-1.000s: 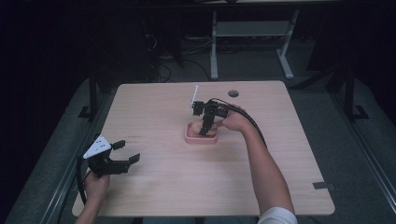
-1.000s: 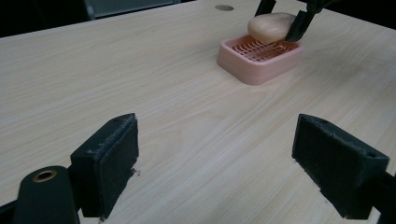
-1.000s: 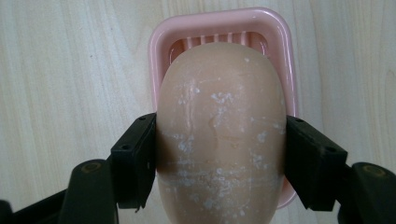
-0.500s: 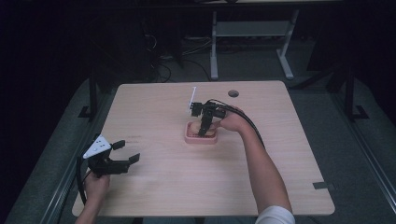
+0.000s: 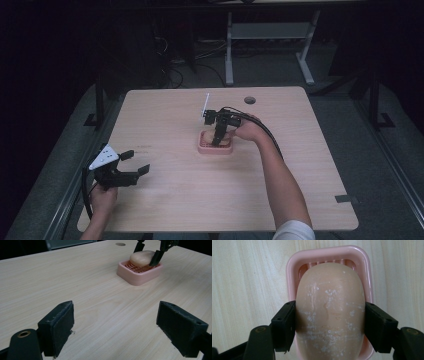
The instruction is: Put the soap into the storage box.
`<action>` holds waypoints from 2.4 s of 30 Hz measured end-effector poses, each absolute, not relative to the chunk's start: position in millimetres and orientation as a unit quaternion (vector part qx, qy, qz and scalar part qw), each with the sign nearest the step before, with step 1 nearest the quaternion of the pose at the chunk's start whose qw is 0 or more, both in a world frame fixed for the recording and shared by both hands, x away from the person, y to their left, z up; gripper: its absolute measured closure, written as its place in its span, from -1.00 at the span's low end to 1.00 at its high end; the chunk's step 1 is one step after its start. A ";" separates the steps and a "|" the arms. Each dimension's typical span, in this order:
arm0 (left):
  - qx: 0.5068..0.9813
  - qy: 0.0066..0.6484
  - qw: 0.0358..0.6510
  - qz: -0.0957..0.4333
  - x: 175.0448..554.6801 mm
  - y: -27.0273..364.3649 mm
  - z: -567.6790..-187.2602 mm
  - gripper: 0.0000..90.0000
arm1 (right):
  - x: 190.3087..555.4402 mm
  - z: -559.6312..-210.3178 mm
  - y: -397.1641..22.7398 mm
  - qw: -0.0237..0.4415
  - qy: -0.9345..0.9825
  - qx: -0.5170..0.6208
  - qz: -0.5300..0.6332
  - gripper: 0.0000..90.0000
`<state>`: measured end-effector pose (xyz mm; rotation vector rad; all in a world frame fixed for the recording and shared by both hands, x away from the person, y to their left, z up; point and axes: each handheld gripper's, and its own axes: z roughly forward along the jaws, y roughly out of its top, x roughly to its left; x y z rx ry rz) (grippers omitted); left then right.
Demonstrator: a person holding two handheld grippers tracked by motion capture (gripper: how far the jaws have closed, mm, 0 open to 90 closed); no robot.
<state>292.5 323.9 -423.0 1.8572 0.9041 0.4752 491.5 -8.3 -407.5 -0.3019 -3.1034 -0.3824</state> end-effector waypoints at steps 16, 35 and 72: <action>0.764 0.373 0.489 0.196 292.6 324.0 -423.0 -0.68 | 492.0 -407.6 -7.7 0.000 -0.988 -0.097 -0.124 -0.29; 0.764 0.373 0.488 0.197 292.3 324.3 -422.5 -0.68 | 491.4 -411.7 -6.3 0.000 -0.989 -0.096 -0.113 -0.29; 0.765 0.372 0.488 0.196 291.7 323.7 -422.4 -0.68 | 486.4 -400.2 -27.0 -0.001 -0.978 -0.131 -0.162 -0.41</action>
